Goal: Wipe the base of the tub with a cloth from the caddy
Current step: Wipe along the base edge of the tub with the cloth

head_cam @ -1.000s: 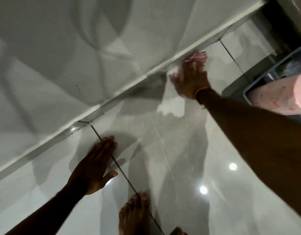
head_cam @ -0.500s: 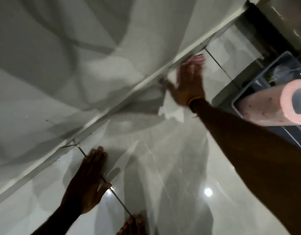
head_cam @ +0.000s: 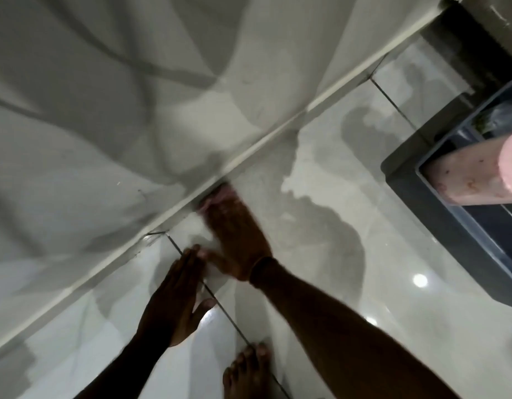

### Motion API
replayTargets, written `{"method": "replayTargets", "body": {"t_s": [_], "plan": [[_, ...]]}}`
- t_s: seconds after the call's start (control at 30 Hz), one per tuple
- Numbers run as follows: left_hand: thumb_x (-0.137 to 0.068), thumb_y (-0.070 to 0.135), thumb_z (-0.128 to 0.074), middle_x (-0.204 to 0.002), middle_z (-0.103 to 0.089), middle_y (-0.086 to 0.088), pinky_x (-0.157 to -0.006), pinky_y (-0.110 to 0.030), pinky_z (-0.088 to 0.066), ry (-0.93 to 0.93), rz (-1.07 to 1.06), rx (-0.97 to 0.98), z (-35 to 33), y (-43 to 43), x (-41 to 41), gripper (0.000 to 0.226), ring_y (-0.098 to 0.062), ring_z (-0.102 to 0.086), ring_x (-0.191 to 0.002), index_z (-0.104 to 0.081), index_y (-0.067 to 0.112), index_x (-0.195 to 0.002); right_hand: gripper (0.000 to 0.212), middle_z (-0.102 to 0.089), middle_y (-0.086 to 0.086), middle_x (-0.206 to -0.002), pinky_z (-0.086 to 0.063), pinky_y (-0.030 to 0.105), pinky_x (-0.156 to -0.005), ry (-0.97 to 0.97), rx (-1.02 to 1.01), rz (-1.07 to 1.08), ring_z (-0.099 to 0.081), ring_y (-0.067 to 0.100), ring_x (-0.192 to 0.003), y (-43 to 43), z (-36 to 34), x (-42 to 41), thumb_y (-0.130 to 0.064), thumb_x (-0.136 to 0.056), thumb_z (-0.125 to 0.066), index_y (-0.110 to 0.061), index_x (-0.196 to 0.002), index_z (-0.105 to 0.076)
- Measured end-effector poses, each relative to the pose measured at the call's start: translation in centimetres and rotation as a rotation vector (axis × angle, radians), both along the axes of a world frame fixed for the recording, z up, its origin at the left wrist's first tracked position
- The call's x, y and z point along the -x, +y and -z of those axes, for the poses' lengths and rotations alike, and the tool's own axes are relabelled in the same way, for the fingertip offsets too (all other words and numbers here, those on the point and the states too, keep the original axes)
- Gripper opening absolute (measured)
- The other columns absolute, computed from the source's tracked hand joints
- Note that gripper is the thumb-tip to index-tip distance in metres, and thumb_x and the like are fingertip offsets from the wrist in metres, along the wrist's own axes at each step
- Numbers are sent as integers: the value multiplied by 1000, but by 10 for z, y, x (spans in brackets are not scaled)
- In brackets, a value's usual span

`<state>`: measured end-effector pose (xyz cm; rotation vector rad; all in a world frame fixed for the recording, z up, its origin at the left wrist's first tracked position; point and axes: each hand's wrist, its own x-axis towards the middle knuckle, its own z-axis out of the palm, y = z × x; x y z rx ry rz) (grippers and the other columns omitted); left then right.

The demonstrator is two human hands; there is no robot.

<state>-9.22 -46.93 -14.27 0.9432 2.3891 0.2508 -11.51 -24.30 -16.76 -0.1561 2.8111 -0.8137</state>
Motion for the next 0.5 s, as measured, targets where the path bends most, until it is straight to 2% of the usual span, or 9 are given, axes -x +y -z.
{"method": "replayTargets", "body": {"t_s": [0.07,0.13,0.17,0.23,0.3,0.33,0.4,0.5], "plan": [[-100,73,-27,-175,-14,-13,-121,-44,-38,-26,-42,43,1,-11,-3,90,-31,-11,-162,-25,8,-163,86,-32,12,-172,-12,56,-135,-70,-20,-191,-18,34,-164,-38,-2,-6,-69,-97,-31,-16,-165,-29],[-99,74,-23,-176,-7,-10,-126,-42,-30,-14,-45,57,4,-19,-8,92,-29,-8,-163,-19,10,-165,84,-35,8,-171,-12,53,-135,-23,-85,-277,-24,33,-162,-29,6,-3,-68,-99,-41,-17,-165,-29],[-100,72,-24,-177,-4,-9,-129,-39,-22,-7,-41,46,6,-22,-10,92,-28,-7,-163,-15,9,-166,85,-35,9,-171,-15,54,-135,-6,-113,-237,-26,34,-161,-15,9,0,-68,-98,-47,-18,-165,-29],[-101,68,-29,-177,-6,-9,-130,-34,-11,9,-38,24,8,-24,-11,90,-28,-9,-163,-13,9,-166,89,-29,13,-173,-15,57,-134,-15,-158,6,-21,37,-163,17,12,5,-70,-98,-47,-17,-166,-26],[-100,67,-31,-177,-6,-9,-130,-33,-7,22,-46,30,9,-24,-10,90,-28,-9,-163,-12,9,-166,93,-15,14,-177,-5,55,-135,-102,-207,252,-6,38,-165,26,8,11,-75,-98,-33,-17,-168,-17],[-100,67,-31,-177,-6,-10,-130,-33,-7,24,-46,36,10,-24,-11,90,-28,-9,-163,-12,8,-166,94,-10,14,-178,-2,55,-135,-142,-201,298,0,39,-165,18,4,12,-77,-97,-27,-17,-168,-13],[-101,67,-30,-176,-10,-12,-130,-37,-11,18,-55,31,10,-24,-13,90,-29,-10,-163,-14,7,-165,96,-2,15,-178,1,54,-135,-141,-149,233,5,38,-165,-7,-3,7,-77,-97,-25,-16,-169,-5],[-100,70,-26,-176,-11,-12,-127,-42,-20,18,-62,50,12,-22,-13,91,-29,-8,-163,-17,7,-165,94,-9,11,-178,-7,56,-135,-52,-113,-103,-1,33,-166,-21,-2,-9,-72,-100,-41,-16,-168,-11]]}}
